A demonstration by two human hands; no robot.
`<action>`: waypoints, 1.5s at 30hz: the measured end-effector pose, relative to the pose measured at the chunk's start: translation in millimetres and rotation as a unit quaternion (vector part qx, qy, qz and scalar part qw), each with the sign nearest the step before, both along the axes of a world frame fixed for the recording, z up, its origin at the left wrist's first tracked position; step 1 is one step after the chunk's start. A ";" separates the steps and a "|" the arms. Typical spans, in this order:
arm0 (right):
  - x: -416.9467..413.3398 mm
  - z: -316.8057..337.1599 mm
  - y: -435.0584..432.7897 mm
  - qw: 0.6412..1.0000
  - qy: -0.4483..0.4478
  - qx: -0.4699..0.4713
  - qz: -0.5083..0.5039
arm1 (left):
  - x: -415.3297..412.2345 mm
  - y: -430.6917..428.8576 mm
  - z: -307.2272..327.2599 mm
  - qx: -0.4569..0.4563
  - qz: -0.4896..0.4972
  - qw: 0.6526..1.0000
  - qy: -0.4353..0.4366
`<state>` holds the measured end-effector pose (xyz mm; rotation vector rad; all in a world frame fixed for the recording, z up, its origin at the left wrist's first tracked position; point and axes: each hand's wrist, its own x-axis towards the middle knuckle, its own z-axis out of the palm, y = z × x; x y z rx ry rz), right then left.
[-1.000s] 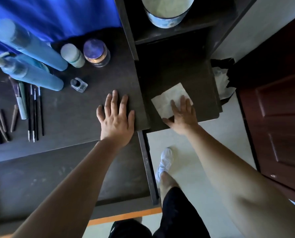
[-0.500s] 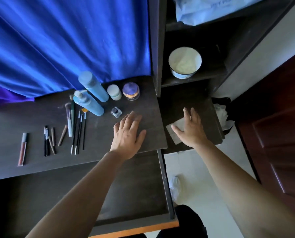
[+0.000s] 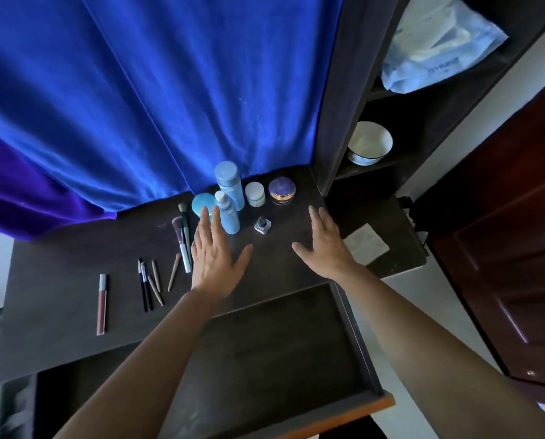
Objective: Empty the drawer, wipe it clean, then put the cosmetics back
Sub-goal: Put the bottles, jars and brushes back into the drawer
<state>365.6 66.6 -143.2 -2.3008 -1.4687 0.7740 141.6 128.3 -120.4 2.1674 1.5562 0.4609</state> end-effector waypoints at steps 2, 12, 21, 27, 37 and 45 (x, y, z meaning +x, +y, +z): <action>0.2 -4.4 13.5 1.000 -0.003 -0.005 0.008 | 5.5 10.5 -4.6 -0.014 0.032 0.999 -0.035; 18.1 -36.0 118.1 0.996 -0.028 0.012 0.079 | 36.1 55.0 -38.4 -0.054 0.192 0.970 -0.137; 32.6 -67.2 141.5 0.988 -0.075 0.021 0.136 | 44.9 53.0 -35.2 -0.060 0.260 0.956 -0.123; 39.1 -61.6 90.3 0.991 -0.056 0.014 0.120 | 39.8 17.8 -18.2 -0.081 0.247 0.963 -0.074; 21.1 -22.1 -54.4 0.999 -0.016 0.036 -0.016 | 4.2 -69.5 10.6 -0.143 0.136 0.974 -0.107; -23.2 -24.6 -145.7 0.999 -0.018 -0.005 -0.036 | -36.8 -134.9 -18.6 -0.190 0.091 0.969 -0.131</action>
